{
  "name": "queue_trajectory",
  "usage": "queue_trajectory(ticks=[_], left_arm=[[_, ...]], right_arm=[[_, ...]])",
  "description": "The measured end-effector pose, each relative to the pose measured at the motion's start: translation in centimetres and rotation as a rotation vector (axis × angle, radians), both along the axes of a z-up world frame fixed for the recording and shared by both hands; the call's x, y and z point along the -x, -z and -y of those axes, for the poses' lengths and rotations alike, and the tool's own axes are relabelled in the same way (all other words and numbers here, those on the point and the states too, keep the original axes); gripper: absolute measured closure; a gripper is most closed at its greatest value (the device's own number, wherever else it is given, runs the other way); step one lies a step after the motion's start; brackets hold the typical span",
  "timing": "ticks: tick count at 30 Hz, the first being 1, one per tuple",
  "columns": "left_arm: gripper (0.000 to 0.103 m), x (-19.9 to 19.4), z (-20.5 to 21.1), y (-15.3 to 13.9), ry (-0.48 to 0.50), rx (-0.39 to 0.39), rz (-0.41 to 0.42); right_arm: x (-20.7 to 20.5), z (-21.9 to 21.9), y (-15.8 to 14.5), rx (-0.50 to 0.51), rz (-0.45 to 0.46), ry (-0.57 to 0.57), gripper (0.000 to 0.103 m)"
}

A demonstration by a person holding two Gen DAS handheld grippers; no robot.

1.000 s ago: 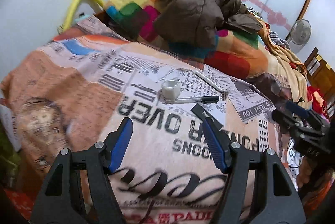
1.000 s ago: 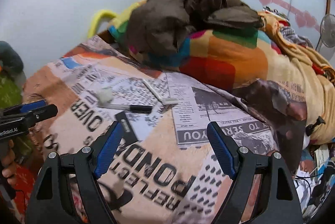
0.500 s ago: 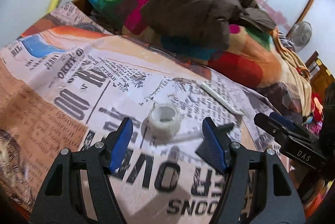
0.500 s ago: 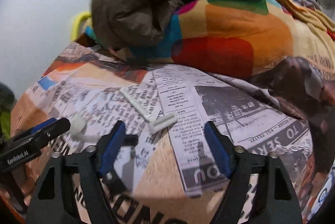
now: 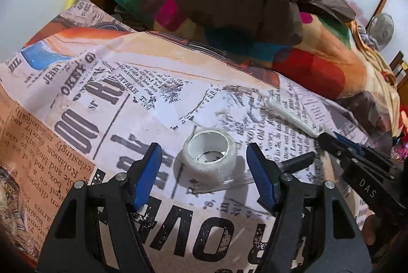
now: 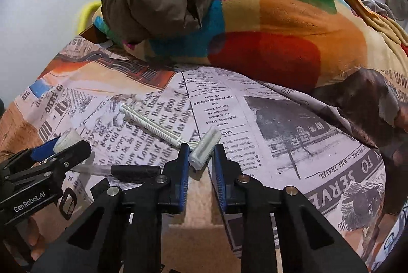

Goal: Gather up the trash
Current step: 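Grasp the white tape roll with the left tool while the right tool grasps the white razor, then carry the tape roll and razor in both tools over the white bin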

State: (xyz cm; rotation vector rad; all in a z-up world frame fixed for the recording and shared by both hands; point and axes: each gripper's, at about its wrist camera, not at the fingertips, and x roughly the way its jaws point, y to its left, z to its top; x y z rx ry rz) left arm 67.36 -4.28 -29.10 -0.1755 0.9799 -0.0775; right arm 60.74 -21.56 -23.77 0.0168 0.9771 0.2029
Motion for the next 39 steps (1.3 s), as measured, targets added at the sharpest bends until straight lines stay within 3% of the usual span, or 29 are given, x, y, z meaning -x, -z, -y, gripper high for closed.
queue_trajectory(ticks=[2, 4, 6, 11, 14, 20, 29, 39], left_arm=[[0.036, -0.1, 0.5, 0.1, 0.015, -0.025, -0.006], [0.044, -0.2, 0.9, 0.0, 0.025, -0.056, -0.012], [0.065, -0.2, 1.2, -0.1, 0.046, -0.080, -0.019], [0.065, 0.4, 1.0, -0.9, 0.017, -0.086, 0.001], [0.066, 1.1, 0.7, -2.0, 0.016, -0.043, 0.012], [0.066, 3.8, 0.3, -5.4, 0.034, -0.041, 0.054], [0.066, 11.5, -2.6, -12.0, 0.008, -0.023, 0.122], [0.066, 20.7, -7.5, -18.2, -0.043, -0.063, 0.167]], right_arm=[[0.0, 0.4, -0.1, 0.005, -0.002, 0.002, 0.086], [-0.2, 0.5, -0.2, 0.016, 0.003, 0.009, 0.086], [-0.1, 0.9, -0.4, 0.007, 0.003, 0.016, 0.086], [0.5, 2.0, -1.5, -0.015, 0.018, 0.034, 0.086], [1.6, 2.6, -2.7, -0.012, 0.044, 0.031, 0.086], [3.8, 2.1, -5.7, 0.016, 0.100, 0.015, 0.086], [8.6, -0.4, -11.2, -0.011, 0.179, -0.037, 0.086], [15.1, -5.3, -15.9, -0.076, 0.240, -0.153, 0.086]])
